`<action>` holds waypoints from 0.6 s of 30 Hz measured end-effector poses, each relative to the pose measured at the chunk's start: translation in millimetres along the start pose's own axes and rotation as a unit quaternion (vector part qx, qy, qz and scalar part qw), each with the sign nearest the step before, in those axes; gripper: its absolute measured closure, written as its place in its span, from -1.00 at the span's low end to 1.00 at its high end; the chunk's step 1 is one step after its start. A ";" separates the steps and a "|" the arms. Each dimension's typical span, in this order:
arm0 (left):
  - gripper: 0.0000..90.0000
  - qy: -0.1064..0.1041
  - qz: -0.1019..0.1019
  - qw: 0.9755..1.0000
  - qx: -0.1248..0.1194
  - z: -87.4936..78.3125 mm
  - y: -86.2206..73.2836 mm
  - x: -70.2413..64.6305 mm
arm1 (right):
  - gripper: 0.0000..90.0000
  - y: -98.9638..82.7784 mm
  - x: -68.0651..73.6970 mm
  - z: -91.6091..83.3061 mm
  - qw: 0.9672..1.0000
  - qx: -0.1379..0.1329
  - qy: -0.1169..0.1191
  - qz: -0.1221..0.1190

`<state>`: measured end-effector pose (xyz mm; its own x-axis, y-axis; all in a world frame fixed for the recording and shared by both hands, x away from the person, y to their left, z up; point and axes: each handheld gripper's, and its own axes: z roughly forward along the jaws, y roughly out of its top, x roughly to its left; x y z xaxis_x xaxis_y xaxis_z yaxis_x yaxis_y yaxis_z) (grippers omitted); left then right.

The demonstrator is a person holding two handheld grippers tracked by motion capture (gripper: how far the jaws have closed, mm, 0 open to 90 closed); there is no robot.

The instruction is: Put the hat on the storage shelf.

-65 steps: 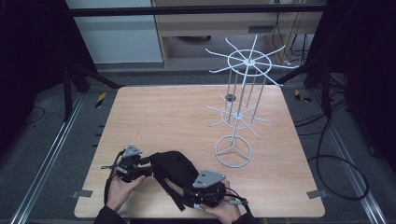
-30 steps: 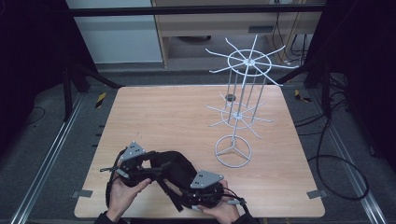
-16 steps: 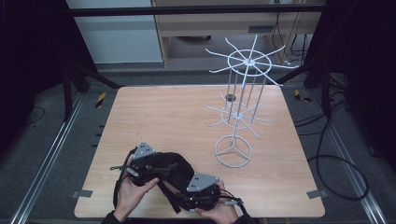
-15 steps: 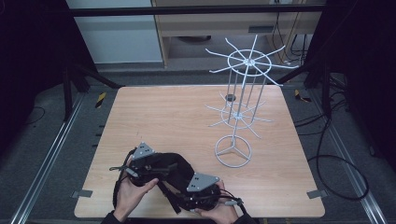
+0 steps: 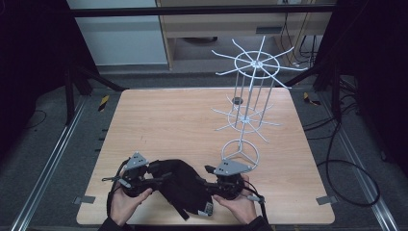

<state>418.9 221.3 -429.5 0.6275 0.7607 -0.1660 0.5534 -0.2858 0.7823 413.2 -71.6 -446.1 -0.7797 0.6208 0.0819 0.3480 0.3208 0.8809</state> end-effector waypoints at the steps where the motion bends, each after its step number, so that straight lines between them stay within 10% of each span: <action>1: -0.16 0.000 0.000 1.000 0.000 0.0 0.0 0.0 | 0.14 0.0 0.0 0.0 1.000 0.000 0.000 0.000; 10: -0.16 0.001 0.002 1.000 -0.001 -2.0 -1.3 1.4 | 0.26 -23.8 -6.9 36.1 0.996 0.085 0.009 0.038; 15: -0.18 0.003 0.001 1.000 -0.005 -3.4 -0.6 2.3 | 0.91 -24.2 -8.4 43.5 0.993 0.102 0.022 0.052; 18: -0.18 0.003 0.002 1.000 -0.008 -5.4 -0.1 2.8 | 0.96 -18.0 -7.6 39.5 0.995 0.088 0.017 0.043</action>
<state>417.6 226.5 -426.8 0.6262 0.7630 -0.1603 0.5424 -0.2786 0.7926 433.5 -53.8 -481.0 -0.7585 0.6286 0.1719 0.4985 0.3898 0.7743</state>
